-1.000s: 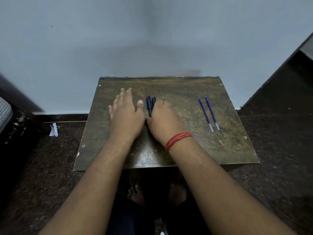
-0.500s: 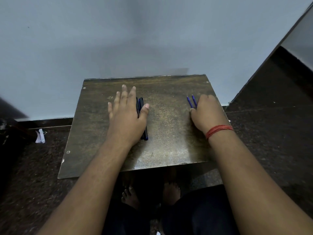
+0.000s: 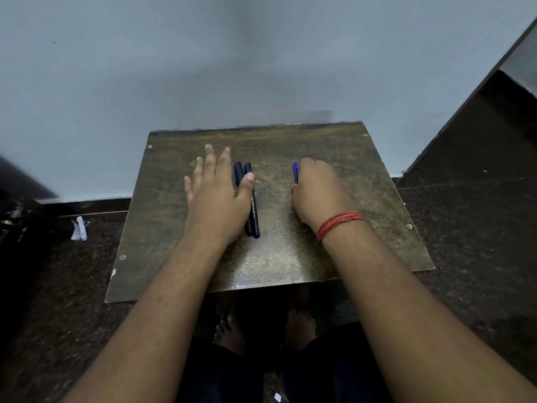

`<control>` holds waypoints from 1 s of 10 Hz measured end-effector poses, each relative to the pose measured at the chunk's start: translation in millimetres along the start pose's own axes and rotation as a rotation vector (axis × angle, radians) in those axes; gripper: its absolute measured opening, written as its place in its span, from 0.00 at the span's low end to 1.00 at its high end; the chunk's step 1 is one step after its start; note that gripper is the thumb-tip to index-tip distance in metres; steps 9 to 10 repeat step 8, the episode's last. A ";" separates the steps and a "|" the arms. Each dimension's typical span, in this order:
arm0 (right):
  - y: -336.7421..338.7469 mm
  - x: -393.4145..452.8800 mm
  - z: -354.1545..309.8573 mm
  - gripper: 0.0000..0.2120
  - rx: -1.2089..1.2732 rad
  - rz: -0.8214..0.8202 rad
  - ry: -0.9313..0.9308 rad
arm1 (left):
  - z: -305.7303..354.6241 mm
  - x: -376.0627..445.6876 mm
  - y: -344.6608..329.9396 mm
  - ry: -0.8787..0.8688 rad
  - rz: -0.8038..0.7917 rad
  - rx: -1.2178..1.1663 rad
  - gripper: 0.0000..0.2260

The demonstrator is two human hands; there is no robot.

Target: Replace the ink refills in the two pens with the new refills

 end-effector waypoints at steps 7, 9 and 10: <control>33.9 -6.9 5.9 0.10 0.090 0.297 0.116 | 10.4 -7.5 -2.6 -0.071 0.011 0.121 0.29; 31.5 -19.1 4.6 0.12 0.104 0.309 0.134 | 23.1 -16.6 5.1 -0.128 0.060 0.171 0.29; 31.5 -19.1 4.6 0.12 0.104 0.309 0.134 | 23.1 -16.6 5.1 -0.128 0.060 0.171 0.29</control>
Point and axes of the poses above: each hand's wrist, its own x-axis towards the middle knuckle, its own y-axis out of the back of the hand, z = x × y, the point moved 9 cm from there along x, towards the middle knuckle, and after that the axes turned 10 degrees about -y, right-handed, at the moved point
